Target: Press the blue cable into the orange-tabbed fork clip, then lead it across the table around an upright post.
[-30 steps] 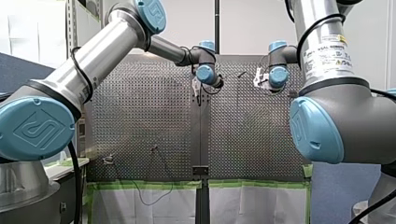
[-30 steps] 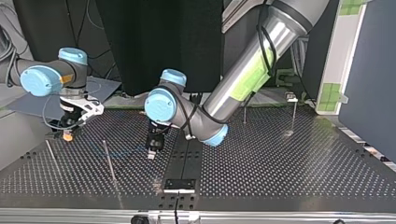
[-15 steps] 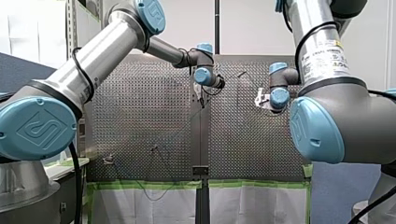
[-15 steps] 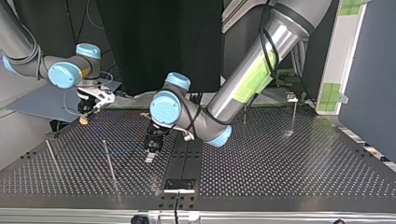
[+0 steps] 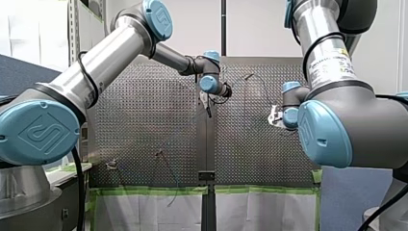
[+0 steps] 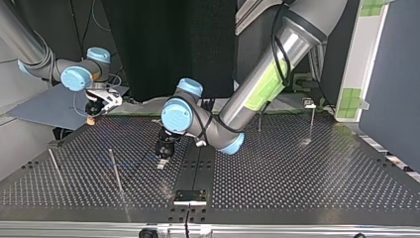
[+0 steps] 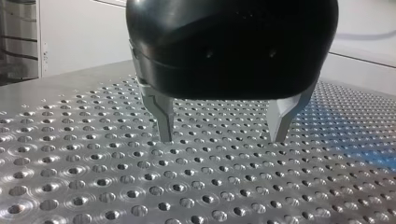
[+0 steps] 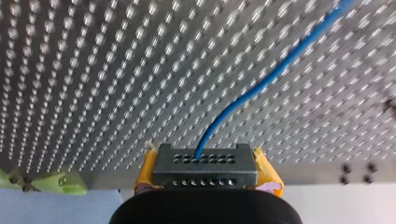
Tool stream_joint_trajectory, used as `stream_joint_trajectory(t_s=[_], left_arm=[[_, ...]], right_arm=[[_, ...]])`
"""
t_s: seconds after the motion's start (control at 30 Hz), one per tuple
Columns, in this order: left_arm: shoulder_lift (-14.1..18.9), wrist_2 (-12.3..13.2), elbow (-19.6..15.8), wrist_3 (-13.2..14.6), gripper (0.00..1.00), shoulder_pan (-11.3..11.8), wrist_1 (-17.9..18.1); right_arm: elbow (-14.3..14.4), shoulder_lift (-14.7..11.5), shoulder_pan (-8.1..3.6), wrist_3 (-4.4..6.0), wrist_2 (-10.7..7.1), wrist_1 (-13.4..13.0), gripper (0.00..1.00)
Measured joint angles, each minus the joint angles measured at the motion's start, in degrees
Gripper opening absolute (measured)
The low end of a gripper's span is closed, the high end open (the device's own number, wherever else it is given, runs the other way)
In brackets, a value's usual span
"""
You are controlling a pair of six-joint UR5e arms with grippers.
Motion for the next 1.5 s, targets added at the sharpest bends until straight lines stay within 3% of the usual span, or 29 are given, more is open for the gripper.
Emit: stream_joint_trajectory(t_s=[0.27, 0.4, 0.63, 1.17, 1.5], left_arm=[[-0.02, -0.71, 0.0, -0.23, 0.98, -0.16, 0.4], [-0.03, -0.94, 0.0, -0.3, 0.98, -0.25, 0.54], [-0.02, -1.27, 0.0, -0.33, 0.98, -0.27, 0.56], [-0.03, -1.95, 0.0, -0.41, 0.98, -0.28, 0.53], [-0.01, -1.88, 0.0, 0.42, 0.98, -0.37, -0.54]], right_arm=[[0.43, 3.6, -3.26, 1.76, -0.47, -3.59, 0.0], [0.43, 5.47, -3.74, 3.26, -0.45, -5.47, 0.0], [0.44, 8.67, -4.21, 4.66, -0.35, -8.67, 0.0], [0.36, 17.06, -4.13, 4.49, -0.57, -17.05, 0.0], [0.36, 21.74, -3.3, 3.94, -0.7, -21.73, 0.0]])
